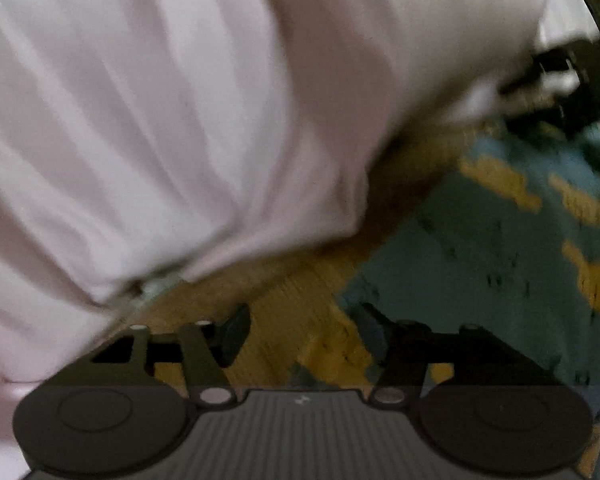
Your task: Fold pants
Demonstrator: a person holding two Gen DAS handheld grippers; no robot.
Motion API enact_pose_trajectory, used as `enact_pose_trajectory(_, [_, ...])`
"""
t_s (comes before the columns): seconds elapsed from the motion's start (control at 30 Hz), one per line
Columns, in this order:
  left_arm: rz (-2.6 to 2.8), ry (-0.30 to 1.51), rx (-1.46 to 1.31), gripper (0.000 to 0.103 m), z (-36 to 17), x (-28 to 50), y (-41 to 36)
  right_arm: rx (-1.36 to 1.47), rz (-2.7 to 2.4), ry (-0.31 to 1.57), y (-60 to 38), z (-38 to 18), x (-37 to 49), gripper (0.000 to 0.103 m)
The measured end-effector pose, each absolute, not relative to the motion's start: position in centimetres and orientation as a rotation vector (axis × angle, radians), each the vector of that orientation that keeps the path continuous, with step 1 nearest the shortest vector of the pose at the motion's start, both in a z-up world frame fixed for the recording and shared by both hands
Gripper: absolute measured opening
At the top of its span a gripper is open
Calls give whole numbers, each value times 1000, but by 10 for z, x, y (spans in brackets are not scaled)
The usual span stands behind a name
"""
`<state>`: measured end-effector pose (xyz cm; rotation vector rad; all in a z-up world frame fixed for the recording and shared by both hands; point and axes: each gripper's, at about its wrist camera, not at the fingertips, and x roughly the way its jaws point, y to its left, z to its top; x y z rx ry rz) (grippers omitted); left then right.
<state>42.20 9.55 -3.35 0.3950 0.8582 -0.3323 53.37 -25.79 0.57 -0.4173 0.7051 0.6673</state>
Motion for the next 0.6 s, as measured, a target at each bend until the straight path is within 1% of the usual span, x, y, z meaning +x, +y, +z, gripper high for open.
enact_pose_trajectory(0.07, [-358, 871, 359, 46, -35, 423, 97, -403, 682, 755, -257, 5, 539, 62])
enact_pose_trajectory(0.1, [-370, 887, 339, 32, -34, 424, 97, -409, 686, 777, -257, 3, 539, 61])
enact_pose_trajectory(0.13, [-381, 897, 325, 12, -34, 424, 96, -414, 688, 793, -256, -2, 541, 56])
enact_pose_trajectory(0.17, [-383, 908, 336, 7, -34, 427, 94, -423, 687, 808, -257, -5, 539, 49])
enact_pose_trajectory(0.2, [-377, 909, 361, 4, -34, 427, 91, -426, 690, 824, -257, -7, 540, 46])
enact_pose_trajectory(0.3, [-352, 923, 347, 1, -34, 428, 93, -394, 687, 840, -260, -7, 543, 37])
enact_pose_trajectory(0.33, [-326, 924, 329, 1, -34, 429, 94, -386, 682, 843, -260, -7, 544, 30])
enact_pose_trajectory(0.37, [-296, 922, 323, 1, -34, 430, 94, -379, 680, 846, -262, -5, 544, 15])
enact_pose_trajectory(0.4, [-273, 922, 322, 1, -34, 430, 93, -371, 679, 852, -262, -4, 545, 6])
enact_pose_trajectory(0.47, [-235, 916, 334, 0, -33, 427, 89, -373, 673, 851, -263, -3, 541, 5])
enact_pose_trajectory(0.6, [-179, 872, 387, 0, -26, 416, 77, -394, 652, 783, -262, 2, 524, 4])
